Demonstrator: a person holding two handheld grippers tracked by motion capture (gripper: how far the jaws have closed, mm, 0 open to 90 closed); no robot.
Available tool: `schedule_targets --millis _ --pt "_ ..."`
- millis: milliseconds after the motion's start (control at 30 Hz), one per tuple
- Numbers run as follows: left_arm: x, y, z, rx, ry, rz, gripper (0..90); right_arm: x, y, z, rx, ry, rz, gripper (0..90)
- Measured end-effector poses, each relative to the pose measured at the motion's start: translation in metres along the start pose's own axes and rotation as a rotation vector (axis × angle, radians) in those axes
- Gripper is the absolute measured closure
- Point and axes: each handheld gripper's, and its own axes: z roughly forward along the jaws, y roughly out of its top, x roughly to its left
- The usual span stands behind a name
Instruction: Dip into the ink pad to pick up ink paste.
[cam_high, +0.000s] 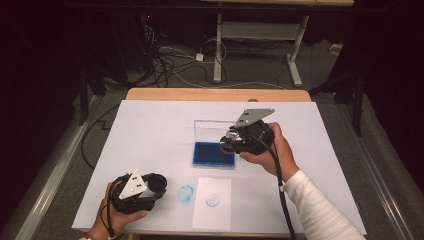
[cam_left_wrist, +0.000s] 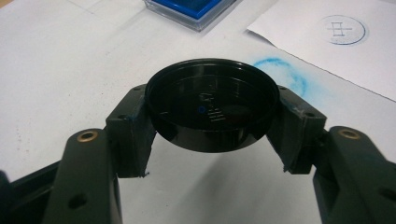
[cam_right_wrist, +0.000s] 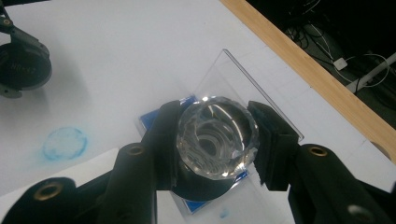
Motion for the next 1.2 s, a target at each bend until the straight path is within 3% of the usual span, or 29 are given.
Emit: schedule_targets --millis 267,567,967,1200 --pt "0.000 0.000 0.000 0.002 -0.003 0.003 36.8 -0.002 0.010 0.010 0.015 0.005 0.006 57.4" --pt "0.001 -0.001 0.001 0.009 -0.009 0.002 36.8 -0.002 0.011 0.032 0.064 0.026 0.004 57.5" --pt "0.001 -0.001 0.001 0.011 -0.019 0.004 36.8 -0.003 0.000 0.063 0.164 0.023 -0.013 57.5" --pt "0.001 -0.002 0.001 0.010 -0.017 0.002 36.8 -0.007 -0.012 0.079 0.207 0.012 0.012 57.5"
